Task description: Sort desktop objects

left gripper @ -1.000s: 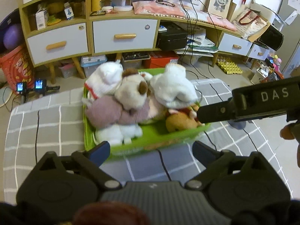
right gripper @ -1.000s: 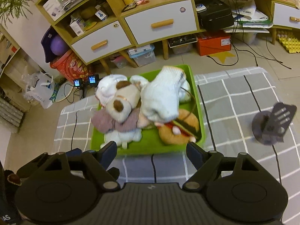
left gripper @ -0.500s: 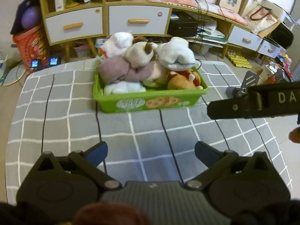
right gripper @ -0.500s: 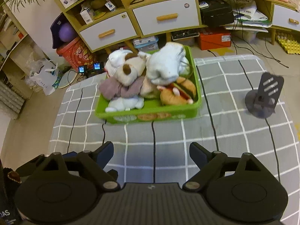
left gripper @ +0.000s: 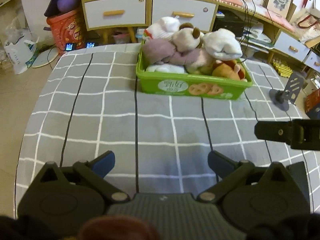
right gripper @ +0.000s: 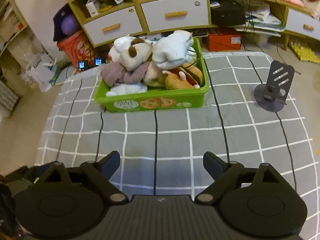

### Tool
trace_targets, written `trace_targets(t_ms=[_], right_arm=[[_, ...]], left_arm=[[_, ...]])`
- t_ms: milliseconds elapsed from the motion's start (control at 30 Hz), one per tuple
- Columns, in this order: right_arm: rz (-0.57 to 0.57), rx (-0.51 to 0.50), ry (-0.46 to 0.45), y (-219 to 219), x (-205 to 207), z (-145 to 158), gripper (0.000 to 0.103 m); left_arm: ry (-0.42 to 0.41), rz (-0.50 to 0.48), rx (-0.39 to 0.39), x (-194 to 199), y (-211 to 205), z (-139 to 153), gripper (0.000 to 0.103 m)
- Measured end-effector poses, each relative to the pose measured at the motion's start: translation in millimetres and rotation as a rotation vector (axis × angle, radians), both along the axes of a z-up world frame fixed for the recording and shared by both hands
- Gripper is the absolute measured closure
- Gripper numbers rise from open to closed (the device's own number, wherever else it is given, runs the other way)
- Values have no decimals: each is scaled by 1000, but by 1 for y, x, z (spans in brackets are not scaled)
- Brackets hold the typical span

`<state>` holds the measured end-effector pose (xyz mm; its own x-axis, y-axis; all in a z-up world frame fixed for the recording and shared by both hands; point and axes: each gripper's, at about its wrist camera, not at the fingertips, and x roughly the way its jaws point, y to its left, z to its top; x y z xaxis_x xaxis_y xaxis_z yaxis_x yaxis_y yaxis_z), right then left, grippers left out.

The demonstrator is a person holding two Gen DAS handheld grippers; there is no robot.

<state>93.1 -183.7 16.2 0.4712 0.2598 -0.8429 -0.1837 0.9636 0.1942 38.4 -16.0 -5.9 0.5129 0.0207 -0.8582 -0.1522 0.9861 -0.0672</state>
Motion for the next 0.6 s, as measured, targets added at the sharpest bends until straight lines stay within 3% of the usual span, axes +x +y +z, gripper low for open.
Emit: trace_targets(t_ms=[600], right_arm=[[-2, -36, -6, -7, -8, -4, 12]], left_arm=[[-6, -16, 37, -11, -7, 3, 1]])
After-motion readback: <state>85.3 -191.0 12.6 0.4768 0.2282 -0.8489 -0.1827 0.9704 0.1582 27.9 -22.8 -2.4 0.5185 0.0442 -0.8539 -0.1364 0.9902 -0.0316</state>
